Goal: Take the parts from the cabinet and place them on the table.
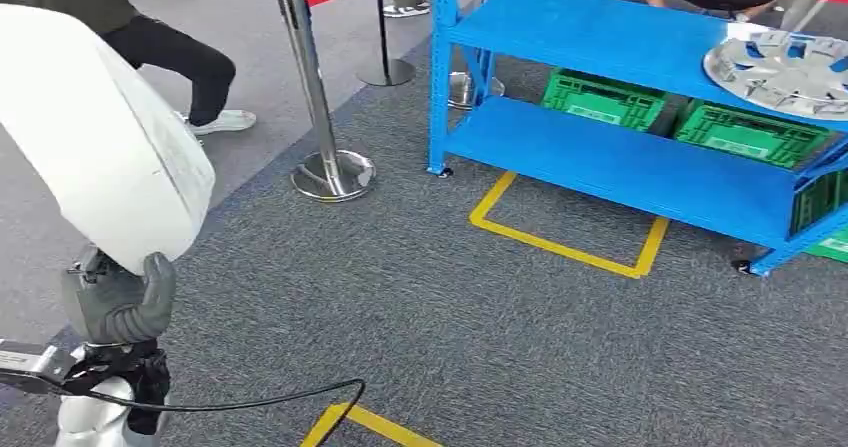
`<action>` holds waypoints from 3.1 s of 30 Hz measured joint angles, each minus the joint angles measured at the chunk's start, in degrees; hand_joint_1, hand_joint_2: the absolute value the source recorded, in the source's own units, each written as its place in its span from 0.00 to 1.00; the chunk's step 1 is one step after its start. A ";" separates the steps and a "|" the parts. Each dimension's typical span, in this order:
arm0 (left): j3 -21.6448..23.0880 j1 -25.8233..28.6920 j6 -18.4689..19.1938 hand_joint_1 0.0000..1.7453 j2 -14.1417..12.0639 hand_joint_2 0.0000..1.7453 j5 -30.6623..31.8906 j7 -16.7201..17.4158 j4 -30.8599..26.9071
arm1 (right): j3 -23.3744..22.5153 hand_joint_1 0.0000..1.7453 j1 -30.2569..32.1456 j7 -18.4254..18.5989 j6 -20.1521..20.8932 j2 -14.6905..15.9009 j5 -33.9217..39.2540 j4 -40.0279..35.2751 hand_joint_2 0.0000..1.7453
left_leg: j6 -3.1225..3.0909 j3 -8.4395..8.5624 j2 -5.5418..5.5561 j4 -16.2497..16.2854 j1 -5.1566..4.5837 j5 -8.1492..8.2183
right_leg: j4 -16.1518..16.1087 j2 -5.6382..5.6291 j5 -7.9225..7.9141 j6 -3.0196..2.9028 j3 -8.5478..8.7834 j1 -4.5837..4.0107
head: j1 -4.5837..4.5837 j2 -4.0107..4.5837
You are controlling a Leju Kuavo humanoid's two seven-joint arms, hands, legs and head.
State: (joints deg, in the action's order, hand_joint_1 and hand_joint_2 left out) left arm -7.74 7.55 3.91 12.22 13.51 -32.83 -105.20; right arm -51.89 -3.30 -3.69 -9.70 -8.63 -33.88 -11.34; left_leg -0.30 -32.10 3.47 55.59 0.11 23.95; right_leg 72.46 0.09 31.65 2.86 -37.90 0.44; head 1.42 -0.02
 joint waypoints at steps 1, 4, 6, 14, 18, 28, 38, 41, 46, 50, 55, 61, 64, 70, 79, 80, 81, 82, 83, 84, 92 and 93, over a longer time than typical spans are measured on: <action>-0.09 0.05 0.00 1.00 0.00 1.00 -0.24 -0.02 0.00 | -0.02 0.00 -0.04 0.00 0.00 0.00 -0.11 0.00 0.00 | 0.14 0.01 0.79 0.02 0.01 -0.09 | -4.74 -0.48 -2.44 -0.25 2.51 0.03 | 0.00 0.00; -0.66 0.07 0.44 1.00 -0.09 1.00 -1.14 -0.52 0.00 | 0.00 0.00 -0.08 -0.13 -0.15 -0.11 -0.59 0.00 0.00 | 0.87 -0.67 2.89 0.62 -0.12 -0.37 | -15.03 -5.42 -4.51 -0.55 7.44 0.68 | 0.09 0.00; -1.22 0.32 0.83 1.00 -0.17 1.00 -1.53 -0.77 0.00 | 0.00 0.00 -0.35 -0.33 -0.26 -0.22 -0.72 0.00 0.00 | 1.85 -1.41 3.93 0.36 0.39 -1.05 | -14.32 -4.51 -4.73 -0.84 7.10 0.17 | 0.07 0.00; -2.38 0.48 1.03 1.00 -0.48 1.00 -1.68 -0.92 0.20 | 0.00 0.00 -0.22 -0.79 -0.50 -0.66 -0.77 -0.02 0.00 | 3.75 -10.01 -2.71 18.33 0.43 7.52 | -15.02 2.22 -5.64 -2.39 6.53 0.18 | 0.83 0.00; -2.60 0.42 1.20 1.00 -0.59 1.00 -1.77 -0.92 0.22 | 0.00 0.00 -0.56 -0.90 -0.44 -0.87 -0.77 -0.02 0.00 | 3.32 -0.46 -7.03 2.54 0.28 -0.01 | -15.00 4.94 -5.58 -1.92 6.89 -0.01 | 0.87 0.00; -2.29 -2.18 2.99 1.00 -0.04 1.00 -1.51 -0.83 1.29 | -0.57 0.00 -0.75 -1.11 -2.10 -1.36 0.96 -0.02 0.00 | -0.36 -1.13 -2.20 0.25 -0.04 -0.59 | 2.50 0.04 3.64 0.28 -0.78 -0.18 | 0.11 0.00; -1.46 -3.75 3.32 1.00 0.33 1.00 -0.96 -0.59 2.95 | -1.46 0.00 -1.19 -1.33 -2.62 -2.01 1.53 0.00 0.00 | 2.16 -2.64 4.91 0.44 0.33 -2.08 | -14.57 -3.49 -5.25 -1.55 6.87 0.36 | 0.18 0.00; -1.16 -4.49 3.34 1.00 0.35 1.00 -0.79 -0.50 3.10 | -1.68 0.00 -1.16 -1.29 -2.82 -2.16 1.94 -0.02 0.00 | 2.87 -5.74 -1.57 6.97 0.01 2.52 | -15.00 -1.12 -5.61 -2.28 6.88 0.29 | 1.03 0.00; -0.59 -4.58 3.37 1.00 0.50 1.00 -0.11 0.00 4.02 | -2.16 0.00 -1.11 -0.94 -3.21 -2.16 2.18 -0.02 0.00 | 3.38 -8.58 -2.93 14.07 0.44 3.43 | -14.97 3.24 -5.51 -2.27 6.71 0.17 | 1.07 0.00; -0.59 -4.92 2.97 1.00 0.59 1.00 -0.66 0.00 4.20 | -2.25 0.00 -1.20 -1.22 -2.82 -2.23 1.68 -0.02 0.00 | 2.12 -1.34 -8.68 0.92 -0.07 -0.26 | -14.65 5.39 -4.80 -1.13 7.06 -0.69 | 1.38 0.00; -1.07 -4.61 3.10 1.00 0.52 1.00 -1.16 -0.13 4.72 | -2.25 0.00 -1.40 -1.18 -2.88 -2.25 1.20 -0.02 0.00 | 0.09 -1.72 -5.14 0.69 0.02 -0.62 | -13.12 2.86 -2.83 0.48 7.00 -0.25 | 0.81 0.00; -1.33 -4.69 3.52 1.00 0.70 1.00 -1.57 -0.26 5.55 | -2.27 0.00 -0.98 -1.03 -3.67 -2.25 0.92 -0.02 0.00 | -0.43 -1.74 -0.11 0.74 -0.17 -0.77 | 0.48 -0.01 0.82 -0.13 -0.30 -0.38 | 0.55 0.00; -1.33 -4.75 3.76 1.00 0.74 1.00 -1.66 -0.26 5.90 | -2.27 0.00 -1.05 -1.05 -3.80 -2.25 0.85 0.00 0.00 | -0.09 -1.53 2.10 0.77 0.01 -0.85 | -13.39 -4.47 -5.59 -0.66 5.77 0.03 | 0.48 0.00; -1.35 -4.48 3.85 1.00 0.85 1.00 -1.68 -0.31 5.97 | -2.32 0.00 -1.36 -1.09 -3.96 -2.40 0.85 -0.02 0.00 | 2.05 -3.10 1.84 1.73 0.11 -0.53 | -15.48 -2.25 -6.08 -2.00 6.75 0.08 | 0.59 0.00; -1.18 -4.29 3.93 1.00 0.96 1.00 -1.68 -0.35 6.03 | -2.38 0.00 -1.15 -1.09 -3.98 -2.38 0.83 -0.04 0.00 | 4.40 -2.89 -7.28 3.67 1.72 -0.95 | -15.34 4.54 -5.33 -1.01 7.39 -0.01 | 1.33 0.00; -1.07 -4.62 3.96 1.00 1.03 1.00 -1.68 -0.35 6.08 | -2.38 0.00 -1.08 -1.11 -3.93 -2.19 0.83 -0.13 0.00 | 4.38 -1.92 -8.60 1.41 1.24 -0.07 | -14.59 5.19 -4.64 -0.29 6.62 -0.35 | 1.79 0.00; -0.98 -4.52 4.00 1.00 1.22 1.00 -1.68 -0.35 6.08 | -2.38 0.00 -1.05 -1.09 -3.96 -2.16 0.78 -0.15 0.00 | 2.83 -2.21 -7.49 1.85 1.28 -0.05 | -14.82 5.57 -4.51 -0.11 6.95 -0.33 | 1.05 0.00; -1.05 -4.36 4.02 1.00 1.20 1.00 -1.68 -0.35 6.08 | -2.38 0.00 -1.16 -1.12 -3.96 -2.19 0.74 -0.15 0.00 | 2.44 -2.26 -7.06 1.82 1.13 0.12 | -15.11 6.25 -4.42 0.10 7.35 -0.31 | 1.16 0.00; -1.11 -4.23 4.02 1.00 1.18 1.00 -1.71 -0.35 6.08 | -2.38 0.00 -1.25 -1.13 -3.96 -2.19 0.74 -0.15 0.00 | 1.99 -2.40 -6.25 1.84 0.97 0.20 | -15.33 7.01 -4.40 0.32 7.97 -0.19 | 0.99 0.00; -1.16 -4.20 4.02 1.00 1.14 1.00 -1.68 -0.35 6.08 | -2.38 0.00 -1.36 -1.14 -3.93 -2.25 0.70 -0.15 0.00 | 1.54 -2.37 -5.37 1.82 0.96 0.00 | -15.34 7.64 -4.26 0.65 8.27 0.13 | 1.09 0.00; -1.11 -4.17 4.09 1.00 1.31 1.00 -1.70 -0.44 6.08 | -2.42 0.00 -1.12 -1.13 -3.93 -2.32 0.65 -0.13 0.00 | -0.09 -2.23 0.68 1.73 0.07 -0.17 | 0.06 -0.22 -0.04 -0.70 -0.83 -0.37 | 0.26 0.00; -1.11 -4.18 4.09 1.00 1.31 1.00 -1.68 -0.42 6.08 | -2.43 0.00 -1.10 -1.14 -3.93 -2.32 0.65 -0.13 0.00 | -0.08 -2.11 1.58 1.74 0.08 -0.18 | -4.82 -1.13 -3.04 -1.15 1.15 -0.51 | 0.28 0.00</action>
State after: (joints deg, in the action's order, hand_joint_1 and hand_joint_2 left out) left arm -8.85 3.36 8.00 13.53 11.82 -33.24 -99.12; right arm -54.31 -4.40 -4.83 -13.64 -10.95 -33.22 -11.47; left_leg -0.38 -34.22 5.05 57.33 0.19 23.78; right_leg 67.64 -1.05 28.61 1.70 -36.76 -0.07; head 1.70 -0.02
